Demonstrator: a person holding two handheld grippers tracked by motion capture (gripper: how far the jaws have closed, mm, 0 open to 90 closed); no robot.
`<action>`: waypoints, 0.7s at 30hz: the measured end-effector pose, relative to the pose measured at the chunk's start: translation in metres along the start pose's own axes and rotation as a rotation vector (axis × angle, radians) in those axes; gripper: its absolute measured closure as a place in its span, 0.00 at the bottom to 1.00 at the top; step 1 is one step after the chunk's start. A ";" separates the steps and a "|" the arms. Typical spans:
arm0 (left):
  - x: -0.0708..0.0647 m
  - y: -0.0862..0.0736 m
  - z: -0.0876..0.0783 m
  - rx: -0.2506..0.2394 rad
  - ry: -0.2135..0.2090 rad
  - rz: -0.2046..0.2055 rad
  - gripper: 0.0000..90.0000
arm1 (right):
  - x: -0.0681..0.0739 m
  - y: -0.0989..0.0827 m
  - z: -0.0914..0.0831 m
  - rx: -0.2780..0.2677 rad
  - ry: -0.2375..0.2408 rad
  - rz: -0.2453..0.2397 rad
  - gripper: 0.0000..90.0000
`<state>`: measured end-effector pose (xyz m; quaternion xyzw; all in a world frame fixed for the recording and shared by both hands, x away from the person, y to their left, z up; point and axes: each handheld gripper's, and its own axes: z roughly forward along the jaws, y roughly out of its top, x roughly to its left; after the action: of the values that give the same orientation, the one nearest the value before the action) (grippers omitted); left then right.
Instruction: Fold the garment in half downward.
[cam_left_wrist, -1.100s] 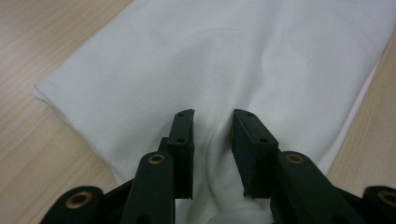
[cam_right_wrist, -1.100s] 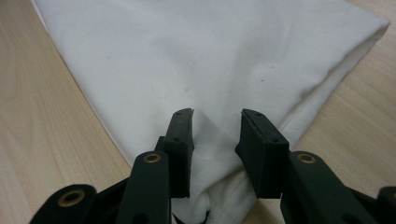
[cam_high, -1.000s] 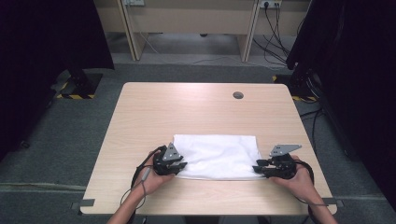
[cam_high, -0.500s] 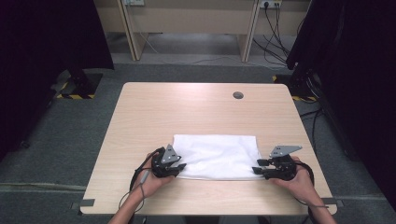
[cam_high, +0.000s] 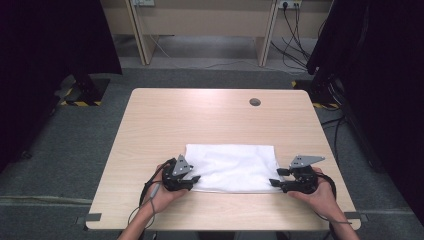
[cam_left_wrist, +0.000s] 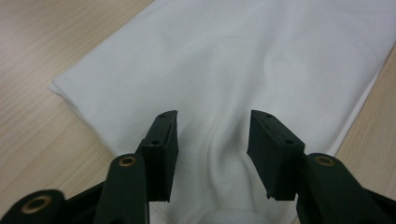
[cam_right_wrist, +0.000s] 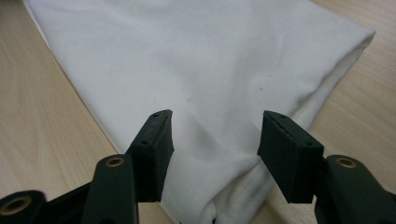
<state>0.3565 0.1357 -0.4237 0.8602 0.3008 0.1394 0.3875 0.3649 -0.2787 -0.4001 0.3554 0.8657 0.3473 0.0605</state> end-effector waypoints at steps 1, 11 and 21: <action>0.000 0.000 -0.001 -0.005 0.002 0.000 0.56 | 0.000 0.000 -0.001 0.000 -0.004 0.000 0.47; -0.001 0.001 -0.012 -0.043 0.019 -0.017 0.51 | 0.002 0.000 -0.011 -0.025 -0.020 0.006 0.42; -0.005 0.000 -0.023 -0.068 0.026 -0.022 0.49 | 0.005 -0.001 -0.015 -0.026 -0.029 0.006 0.39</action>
<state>0.3415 0.1459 -0.4086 0.8412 0.3104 0.1565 0.4142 0.3557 -0.2845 -0.3893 0.3621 0.8591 0.3536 0.0767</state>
